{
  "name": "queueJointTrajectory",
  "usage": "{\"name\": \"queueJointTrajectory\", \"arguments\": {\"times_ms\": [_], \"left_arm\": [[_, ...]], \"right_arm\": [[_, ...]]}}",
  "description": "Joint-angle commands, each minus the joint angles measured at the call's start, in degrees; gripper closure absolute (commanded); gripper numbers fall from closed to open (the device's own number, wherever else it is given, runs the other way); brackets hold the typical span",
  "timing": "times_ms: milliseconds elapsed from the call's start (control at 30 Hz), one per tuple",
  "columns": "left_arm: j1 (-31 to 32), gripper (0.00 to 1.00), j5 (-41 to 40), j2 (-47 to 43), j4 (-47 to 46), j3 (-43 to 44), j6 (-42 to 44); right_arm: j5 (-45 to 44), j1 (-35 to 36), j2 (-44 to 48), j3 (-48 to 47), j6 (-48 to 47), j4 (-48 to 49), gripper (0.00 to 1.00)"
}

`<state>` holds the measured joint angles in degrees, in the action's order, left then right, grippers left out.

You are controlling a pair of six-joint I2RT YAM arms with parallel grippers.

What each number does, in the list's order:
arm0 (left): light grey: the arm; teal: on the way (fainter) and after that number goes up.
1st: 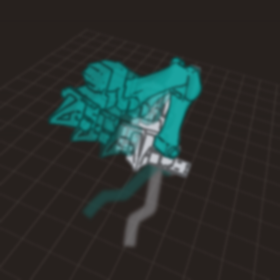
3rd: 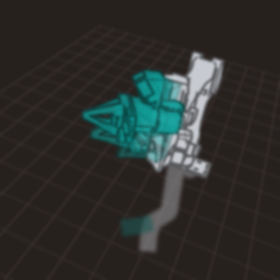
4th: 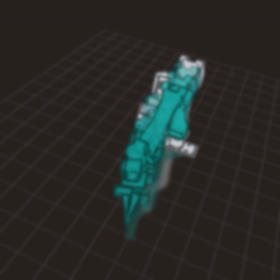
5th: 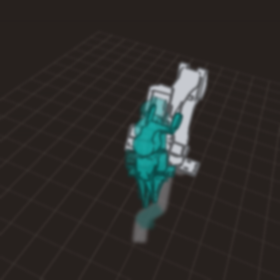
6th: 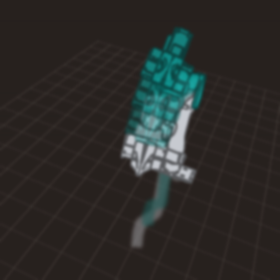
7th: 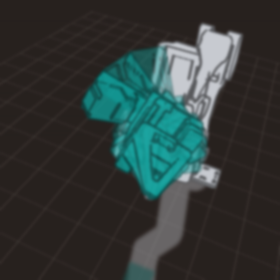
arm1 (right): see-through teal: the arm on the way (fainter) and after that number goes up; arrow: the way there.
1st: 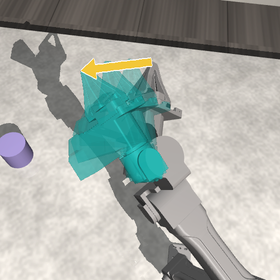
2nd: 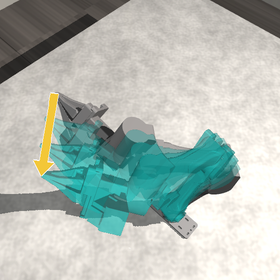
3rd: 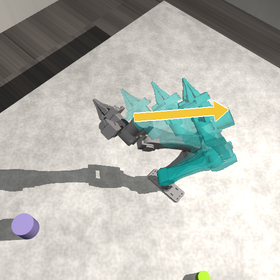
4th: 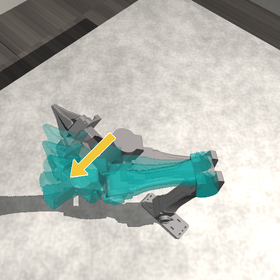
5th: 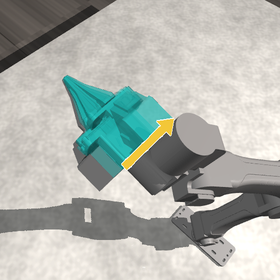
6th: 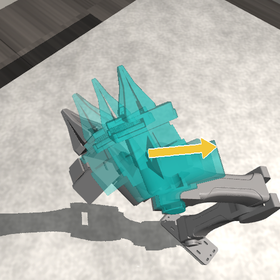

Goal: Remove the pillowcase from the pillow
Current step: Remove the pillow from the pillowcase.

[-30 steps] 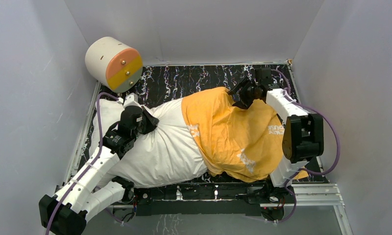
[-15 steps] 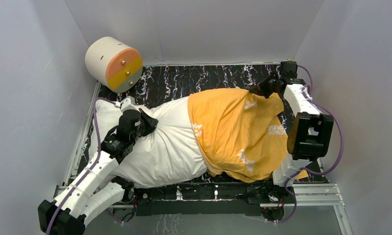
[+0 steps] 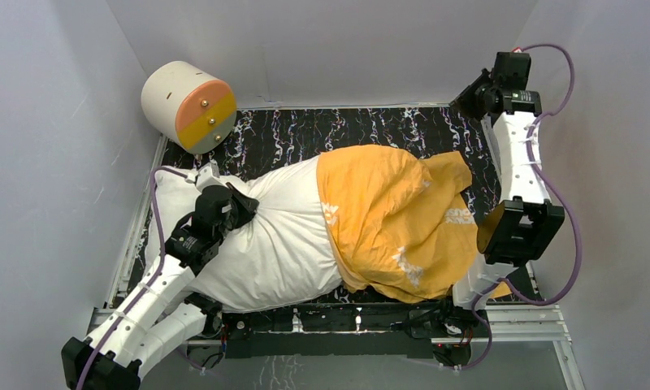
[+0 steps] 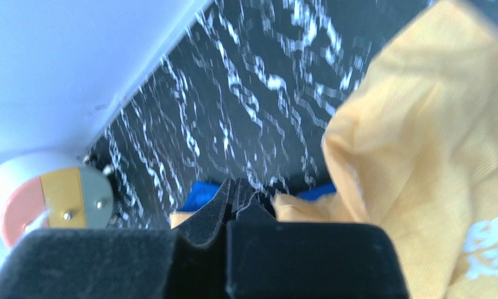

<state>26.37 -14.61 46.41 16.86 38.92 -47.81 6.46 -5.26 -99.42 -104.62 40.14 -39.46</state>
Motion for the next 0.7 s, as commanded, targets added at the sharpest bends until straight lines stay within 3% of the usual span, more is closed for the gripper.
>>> {"name": "queueJointTrajectory", "arguments": {"times_ms": [0, 67, 100, 133, 167, 267, 300, 367, 467, 567, 667], "left_arm": [[-0.8, 1.0, -6.6, -0.9, 14.7, -3.2, 2.0], [-0.8, 1.0, -5.2, -0.6, 14.2, -2.1, 2.7], [-0.8, 1.0, -4.6, -0.2, 14.2, -1.2, 3.2], [-0.8, 1.0, -4.0, 0.0, 14.2, -0.4, 3.6], [-0.7, 1.0, -3.3, 0.3, 14.0, 0.4, 4.3], [-0.8, 1.0, 0.8, 2.0, 12.9, 3.3, 7.4], [-0.8, 0.9, 2.4, 2.7, 13.0, 4.7, 8.5], [-0.8, 0.72, 5.5, 4.3, 13.4, 7.5, 10.4], [-0.8, 0.54, 11.0, 6.4, 14.1, 12.0, 13.4], [-0.8, 0.25, 19.2, 7.9, 13.7, 16.5, 16.2], [-0.8, 0.18, 29.2, 10.1, 13.4, 20.5, 19.7]], "right_arm": [[-1.4, 2.6, -6.0, -9.6, -8.9, -8.4, 1.0], [-0.3, 6.9, -8.3, -15.1, -11.7, -17.6, 0.95], [-5.1, 12.3, -6.0, -13.3, -12.5, -18.7, 0.84], [-8.5, 14.9, -3.7, -8.9, -13.0, -16.3, 0.73], [-11.4, 19.1, 1.3, -2.0, -13.1, -12.3, 0.51], [-7.0, 20.6, 12.6, 14.6, -9.2, -6.4, 0.27], [-6.0, 21.1, 16.7, 18.9, -8.6, -4.6, 0.22], [-1.7, 21.7, 25.1, 26.4, -9.4, -2.2, 0.14], [6.8, 21.8, 37.5, 34.6, -11.9, -0.4, 0.08], [14.9, 21.9, 44.5, 39.4, -12.0, -2.5, 0.05], [18.5, 21.8, 45.2, 43.1, -12.1, -8.5, 0.02]]}}
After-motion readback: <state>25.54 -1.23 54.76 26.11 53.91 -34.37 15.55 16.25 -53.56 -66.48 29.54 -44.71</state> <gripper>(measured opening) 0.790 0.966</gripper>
